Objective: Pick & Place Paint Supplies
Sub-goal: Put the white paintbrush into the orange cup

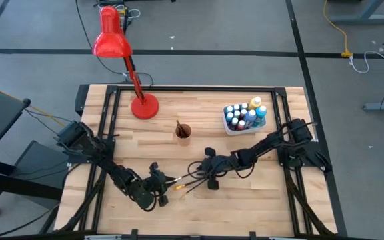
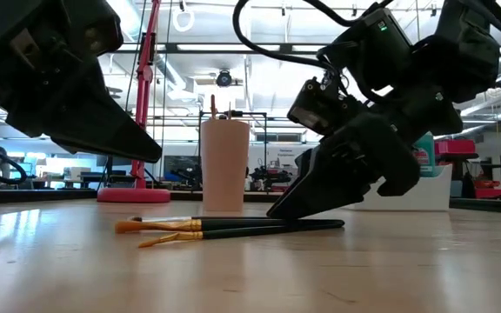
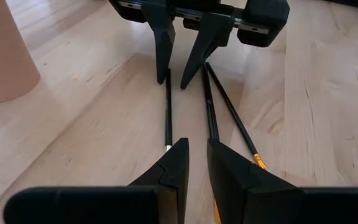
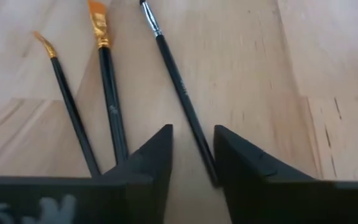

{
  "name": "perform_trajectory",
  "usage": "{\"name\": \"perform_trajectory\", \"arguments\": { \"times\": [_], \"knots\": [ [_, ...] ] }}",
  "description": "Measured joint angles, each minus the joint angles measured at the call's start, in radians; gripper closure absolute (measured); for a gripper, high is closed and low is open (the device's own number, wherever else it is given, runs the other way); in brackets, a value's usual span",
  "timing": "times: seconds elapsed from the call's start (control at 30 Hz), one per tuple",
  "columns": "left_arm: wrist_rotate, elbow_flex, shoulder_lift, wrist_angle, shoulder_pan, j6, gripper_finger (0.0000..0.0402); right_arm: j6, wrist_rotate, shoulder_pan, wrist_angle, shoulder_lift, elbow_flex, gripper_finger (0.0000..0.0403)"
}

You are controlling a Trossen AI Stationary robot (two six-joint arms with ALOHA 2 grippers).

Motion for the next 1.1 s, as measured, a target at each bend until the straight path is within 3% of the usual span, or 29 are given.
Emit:
{"name": "perform_trajectory", "arguments": {
  "times": [0.33, 0.5, 0.67, 0.87, 1.1],
  "knots": [
    [0.032, 0.001, 0.000, -0.020, 0.029, 0.013, 0.0332, -0.015, 0.009, -0.012, 0.004, 0.025, 0.002, 0.0393],
    [0.117, 0.001, 0.000, -0.109, 0.066, 0.038, 0.0311, -0.034, 0.008, -0.012, 0.011, 0.027, 0.000, 0.0389],
    [0.119, 0.001, 0.000, -0.236, 0.102, 0.059, 0.0265, -0.036, 0.008, -0.011, 0.019, 0.029, -0.001, 0.0395],
    [0.205, 0.002, 0.000, -0.288, 0.120, 0.051, 0.0216, -0.035, 0.008, -0.011, 0.025, 0.030, -0.001, 0.0397],
    [0.187, 0.003, 0.000, -0.309, 0.122, 0.041, 0.0224, -0.034, 0.008, -0.010, 0.026, 0.030, -0.002, 0.0398]
  ]
}}
